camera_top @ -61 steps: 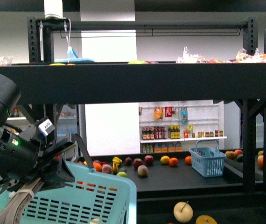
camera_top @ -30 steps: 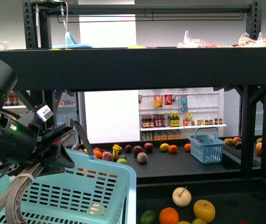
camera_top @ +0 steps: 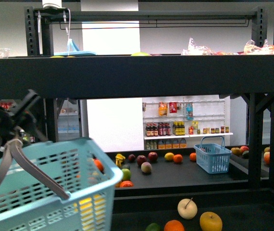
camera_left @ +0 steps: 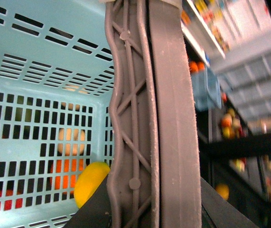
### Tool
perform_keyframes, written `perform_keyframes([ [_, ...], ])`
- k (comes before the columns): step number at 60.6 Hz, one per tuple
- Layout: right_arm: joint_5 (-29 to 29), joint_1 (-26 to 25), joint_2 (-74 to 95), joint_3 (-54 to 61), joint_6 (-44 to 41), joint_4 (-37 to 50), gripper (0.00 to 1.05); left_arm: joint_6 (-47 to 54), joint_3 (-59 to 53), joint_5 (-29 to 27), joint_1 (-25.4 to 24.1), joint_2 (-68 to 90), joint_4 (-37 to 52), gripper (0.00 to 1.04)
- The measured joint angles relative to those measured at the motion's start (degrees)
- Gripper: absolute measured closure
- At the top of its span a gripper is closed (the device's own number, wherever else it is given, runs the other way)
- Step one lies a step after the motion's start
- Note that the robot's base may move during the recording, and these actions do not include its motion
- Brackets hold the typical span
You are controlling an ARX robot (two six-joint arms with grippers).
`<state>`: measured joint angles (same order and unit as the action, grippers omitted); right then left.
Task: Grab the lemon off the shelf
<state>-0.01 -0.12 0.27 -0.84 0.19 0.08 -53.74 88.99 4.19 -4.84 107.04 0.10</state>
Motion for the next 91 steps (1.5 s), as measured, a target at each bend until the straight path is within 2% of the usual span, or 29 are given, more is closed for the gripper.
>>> perform_keyframes([
  [12,0.0,0.0,0.0,0.0,0.0,0.0,0.02,-8.92,4.39,-13.14,-8.28,0.0,-3.61,0.78],
  [21,0.0,0.0,0.0,0.0,0.0,0.0,0.02,-13.38,6.97,-17.22,-13.03,0.0,-8.92,0.78],
  [31,0.0,0.0,0.0,0.0,0.0,0.0,0.02,-16.98,7.43,-16.52,-16.83,0.0,-9.11,0.78],
  [45,0.0,0.0,0.0,0.0,0.0,0.0,0.02,-20.39,5.4,-15.21,-21.44,0.0,-3.91,0.78],
  [67,0.02,0.0,0.0,0.0,0.0,0.0,0.02,-21.14,2.64,-14.69,-27.87,2.03,-3.02,0.78],
  [91,0.0,0.0,0.0,0.0,0.0,0.0,0.02,-20.46,2.54,-9.92,-29.0,4.79,-1.6,0.78],
])
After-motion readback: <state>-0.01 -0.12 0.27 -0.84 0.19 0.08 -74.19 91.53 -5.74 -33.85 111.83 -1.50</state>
